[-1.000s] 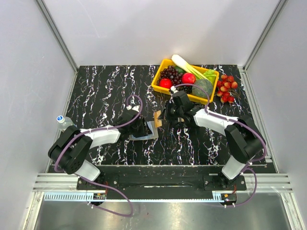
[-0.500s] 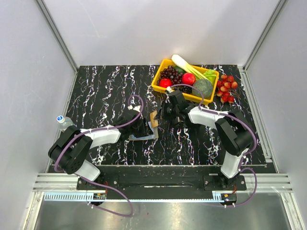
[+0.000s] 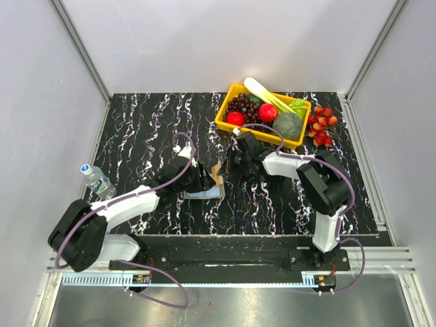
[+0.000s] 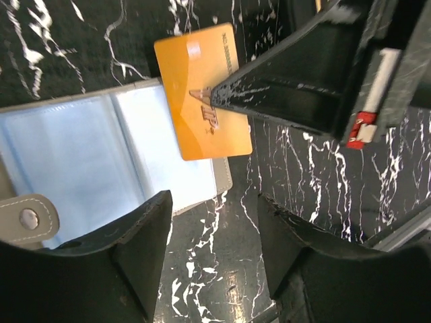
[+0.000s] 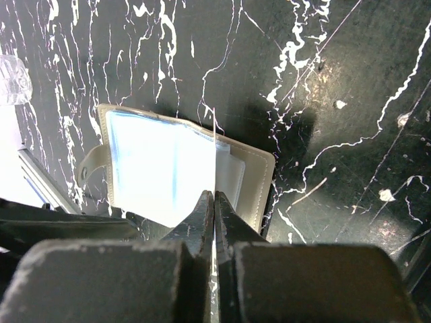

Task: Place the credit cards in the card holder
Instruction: Turn over the card slot in the card holder, then insert the credit card into the card holder.

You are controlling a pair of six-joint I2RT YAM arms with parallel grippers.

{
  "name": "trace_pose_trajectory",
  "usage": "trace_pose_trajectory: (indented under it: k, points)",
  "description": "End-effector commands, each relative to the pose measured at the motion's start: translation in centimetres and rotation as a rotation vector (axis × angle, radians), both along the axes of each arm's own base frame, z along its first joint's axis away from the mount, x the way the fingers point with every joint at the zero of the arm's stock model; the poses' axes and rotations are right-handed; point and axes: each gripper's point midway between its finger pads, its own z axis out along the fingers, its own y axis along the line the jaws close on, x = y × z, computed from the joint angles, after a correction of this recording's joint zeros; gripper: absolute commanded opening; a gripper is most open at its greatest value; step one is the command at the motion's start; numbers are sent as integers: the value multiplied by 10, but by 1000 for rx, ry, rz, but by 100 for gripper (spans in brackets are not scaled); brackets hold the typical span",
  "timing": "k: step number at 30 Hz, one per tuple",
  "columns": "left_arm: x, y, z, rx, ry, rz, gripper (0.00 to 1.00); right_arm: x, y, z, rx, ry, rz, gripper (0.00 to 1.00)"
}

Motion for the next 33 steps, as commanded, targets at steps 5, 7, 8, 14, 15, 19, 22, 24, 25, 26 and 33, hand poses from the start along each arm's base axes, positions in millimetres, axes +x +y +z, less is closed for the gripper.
trace_pose_trajectory:
  k: [5,7,8,14,15,19,22,24,25,26,33]
  points:
    - [8,43,-22,189,33,156,49,-1,11,22,40,-54,46,0]
    - [4,47,-36,218,89,174,42,-3,14,28,53,-59,56,0]
    - [1,49,-42,231,113,182,39,-3,15,30,58,-62,61,0]
    - [-9,57,-61,262,181,218,31,-11,26,36,66,-64,111,0]
    - [-10,56,-61,258,182,213,30,-13,29,38,70,-68,122,0]
    - [-11,56,-63,258,184,210,30,-18,38,41,92,-61,152,0]
    - [-11,56,-62,257,181,211,29,-20,44,39,99,-50,160,0]
    - [-11,57,-63,256,182,210,29,-21,45,33,96,-27,155,0]
    - [-11,57,-63,258,182,211,28,-21,46,30,99,-14,150,0]
    - [-12,58,-63,258,182,213,28,-23,47,25,103,1,149,0]
    - [-12,72,-57,293,159,265,26,-33,46,0,124,80,127,0]
